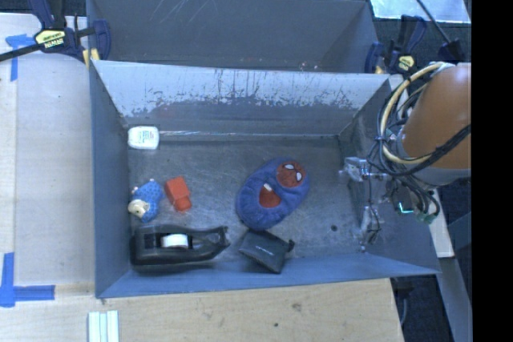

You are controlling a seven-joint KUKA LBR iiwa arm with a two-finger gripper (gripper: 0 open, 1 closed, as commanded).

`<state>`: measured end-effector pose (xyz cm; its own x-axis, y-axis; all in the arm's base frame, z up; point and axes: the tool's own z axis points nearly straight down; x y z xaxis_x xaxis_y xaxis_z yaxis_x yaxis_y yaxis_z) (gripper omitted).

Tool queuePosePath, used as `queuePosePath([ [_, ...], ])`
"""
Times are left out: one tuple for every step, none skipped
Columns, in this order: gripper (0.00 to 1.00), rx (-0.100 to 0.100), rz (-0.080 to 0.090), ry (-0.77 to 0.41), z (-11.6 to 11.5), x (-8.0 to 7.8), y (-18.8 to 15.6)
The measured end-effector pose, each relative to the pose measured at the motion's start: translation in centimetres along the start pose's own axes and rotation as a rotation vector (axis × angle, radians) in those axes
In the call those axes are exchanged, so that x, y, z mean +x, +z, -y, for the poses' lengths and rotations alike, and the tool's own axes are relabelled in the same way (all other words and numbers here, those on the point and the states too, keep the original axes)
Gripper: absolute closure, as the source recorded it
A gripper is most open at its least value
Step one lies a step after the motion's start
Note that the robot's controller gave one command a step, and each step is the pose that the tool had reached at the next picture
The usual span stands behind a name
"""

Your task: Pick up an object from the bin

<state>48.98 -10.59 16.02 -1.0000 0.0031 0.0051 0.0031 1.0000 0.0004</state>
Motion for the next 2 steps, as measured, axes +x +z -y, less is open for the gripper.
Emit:
queuePosePath([
  [0.0,-0.002,0.008,0.05,-5.6,-6.1,7.8],
  [0.0,0.0,0.012,0.076,-10.5,-5.4,8.9],
])
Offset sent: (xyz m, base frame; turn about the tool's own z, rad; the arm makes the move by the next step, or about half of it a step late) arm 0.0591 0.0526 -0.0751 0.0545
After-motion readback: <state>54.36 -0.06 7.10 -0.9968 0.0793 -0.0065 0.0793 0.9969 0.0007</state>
